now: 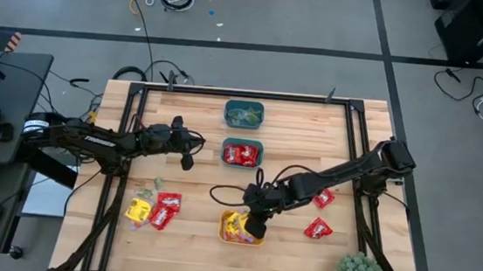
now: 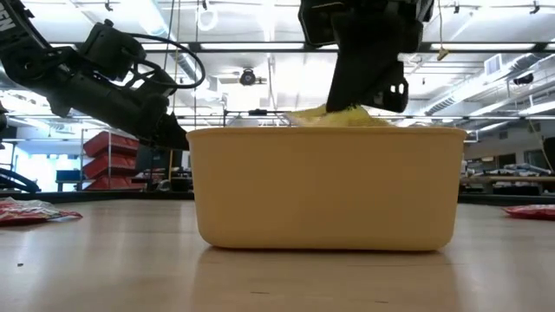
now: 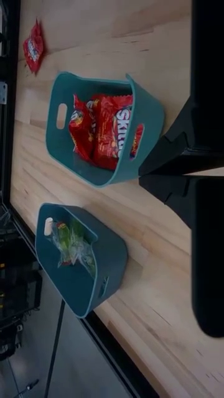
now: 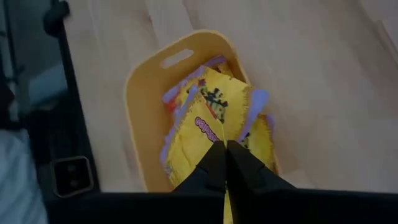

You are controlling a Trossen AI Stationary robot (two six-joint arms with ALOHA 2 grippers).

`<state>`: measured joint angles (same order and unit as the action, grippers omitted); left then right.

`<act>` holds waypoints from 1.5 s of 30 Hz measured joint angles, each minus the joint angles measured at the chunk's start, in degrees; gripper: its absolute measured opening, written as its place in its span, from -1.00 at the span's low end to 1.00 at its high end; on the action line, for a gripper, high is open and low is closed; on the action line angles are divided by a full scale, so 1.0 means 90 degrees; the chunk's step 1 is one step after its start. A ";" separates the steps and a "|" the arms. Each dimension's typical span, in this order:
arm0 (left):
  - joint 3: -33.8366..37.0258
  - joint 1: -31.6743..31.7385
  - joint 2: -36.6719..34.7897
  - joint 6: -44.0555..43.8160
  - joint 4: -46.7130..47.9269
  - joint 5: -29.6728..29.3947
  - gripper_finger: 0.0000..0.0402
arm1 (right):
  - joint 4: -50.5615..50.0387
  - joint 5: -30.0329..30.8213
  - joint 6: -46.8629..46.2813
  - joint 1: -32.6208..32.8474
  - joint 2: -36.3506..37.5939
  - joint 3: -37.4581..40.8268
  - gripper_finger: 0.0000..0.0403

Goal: Sort candy
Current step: Put the yellow candy into the yellow bin, then put the red candy into the green bin

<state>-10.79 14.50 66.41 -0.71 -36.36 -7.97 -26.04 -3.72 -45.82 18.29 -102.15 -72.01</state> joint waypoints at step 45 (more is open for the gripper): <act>0.0000 0.0000 0.0001 -0.0100 0.0056 0.0005 -0.98 | -0.4154 0.0624 0.0183 -0.0824 0.1069 0.2400 -0.33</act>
<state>-10.79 14.50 66.41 -1.61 -35.86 -7.92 -63.43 1.90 -44.17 10.87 -92.53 -50.40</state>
